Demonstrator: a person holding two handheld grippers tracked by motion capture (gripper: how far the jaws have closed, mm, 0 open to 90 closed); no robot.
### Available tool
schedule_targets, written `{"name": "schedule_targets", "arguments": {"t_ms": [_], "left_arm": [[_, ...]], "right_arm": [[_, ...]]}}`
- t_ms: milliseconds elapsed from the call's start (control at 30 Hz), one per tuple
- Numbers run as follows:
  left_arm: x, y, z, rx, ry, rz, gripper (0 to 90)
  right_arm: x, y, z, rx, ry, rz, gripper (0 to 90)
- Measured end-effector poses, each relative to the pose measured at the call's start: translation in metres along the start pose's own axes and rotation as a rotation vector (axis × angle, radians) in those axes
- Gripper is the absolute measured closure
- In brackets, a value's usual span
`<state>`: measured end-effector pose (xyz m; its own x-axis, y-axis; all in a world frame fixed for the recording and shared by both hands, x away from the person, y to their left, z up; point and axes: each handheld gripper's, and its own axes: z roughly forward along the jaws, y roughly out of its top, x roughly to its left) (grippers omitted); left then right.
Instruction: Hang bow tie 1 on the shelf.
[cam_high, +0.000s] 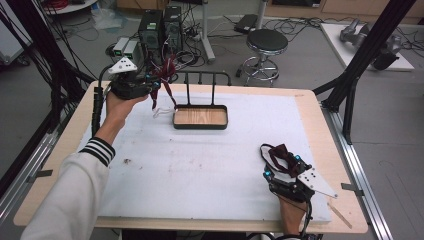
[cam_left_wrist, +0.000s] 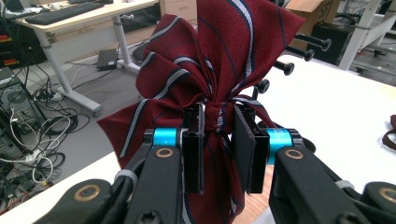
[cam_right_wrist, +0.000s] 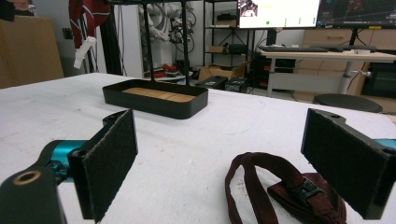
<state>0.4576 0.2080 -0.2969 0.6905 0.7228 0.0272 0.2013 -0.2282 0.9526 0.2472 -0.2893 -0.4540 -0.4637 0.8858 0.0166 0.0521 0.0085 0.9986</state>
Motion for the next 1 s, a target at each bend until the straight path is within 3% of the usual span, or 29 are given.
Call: {"name": "schedule_targets", "arguments": {"t_ms": [600, 1000], "left_arm": [[0.004, 0.012, 0.02, -0.037, 0.013, -0.028, 74.4], [0.009, 0.015, 0.032, -0.063, 0.063, -0.054, 74.3]], "right_arm": [[-0.001, 0.0, 0.0, -0.007, 0.001, 0.004, 9.9], [-0.001, 0.0, -0.001, -0.012, -0.001, 0.008, 9.9]]}}
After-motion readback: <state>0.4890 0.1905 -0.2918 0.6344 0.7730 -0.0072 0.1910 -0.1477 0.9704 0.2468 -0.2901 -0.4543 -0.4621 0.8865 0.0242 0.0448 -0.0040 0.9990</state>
